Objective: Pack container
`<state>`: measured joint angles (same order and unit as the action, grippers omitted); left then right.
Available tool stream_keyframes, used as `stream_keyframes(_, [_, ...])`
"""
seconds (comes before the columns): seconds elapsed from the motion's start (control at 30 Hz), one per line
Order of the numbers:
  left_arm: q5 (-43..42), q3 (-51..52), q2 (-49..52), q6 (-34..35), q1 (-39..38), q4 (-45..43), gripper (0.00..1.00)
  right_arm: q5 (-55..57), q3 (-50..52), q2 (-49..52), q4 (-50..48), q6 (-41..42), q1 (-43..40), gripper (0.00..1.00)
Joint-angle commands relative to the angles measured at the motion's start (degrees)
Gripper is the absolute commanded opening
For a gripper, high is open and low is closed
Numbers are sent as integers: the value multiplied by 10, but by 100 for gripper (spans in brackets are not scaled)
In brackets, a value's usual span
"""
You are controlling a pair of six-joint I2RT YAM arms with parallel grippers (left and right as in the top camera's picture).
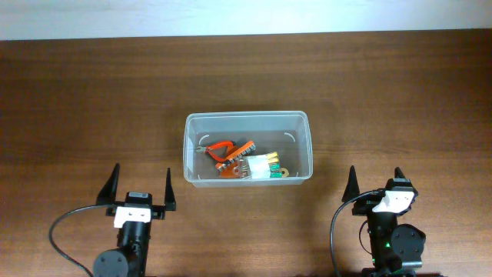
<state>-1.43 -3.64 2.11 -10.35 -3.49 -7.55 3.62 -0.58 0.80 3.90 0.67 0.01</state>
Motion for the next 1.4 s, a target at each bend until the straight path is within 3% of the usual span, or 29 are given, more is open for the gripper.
stream_keyframes(0.0, [2, 31, -16, 4, -3, -14, 99, -2, 3, -6, 6, 0, 4, 99])
stream_keyframes(0.17, [29, 31, -18, -1, -12, 4, 99, -2, 3, -6, 6, 0, 4, 99])
stream_keyframes(0.4, [30, 31, -18, 31, -28, 124, 99, -2, 3, -6, 6, 0, 4, 99])
stream_keyframes(0.93, [-47, 31, -18, 30, -8, 119, 99, -2, 3, -6, 6, 0, 4, 99])
stream_keyframes(1.37, [-48, 31, -18, 30, -7, 117, 99, -2, 3, -6, 6, 0, 4, 99])
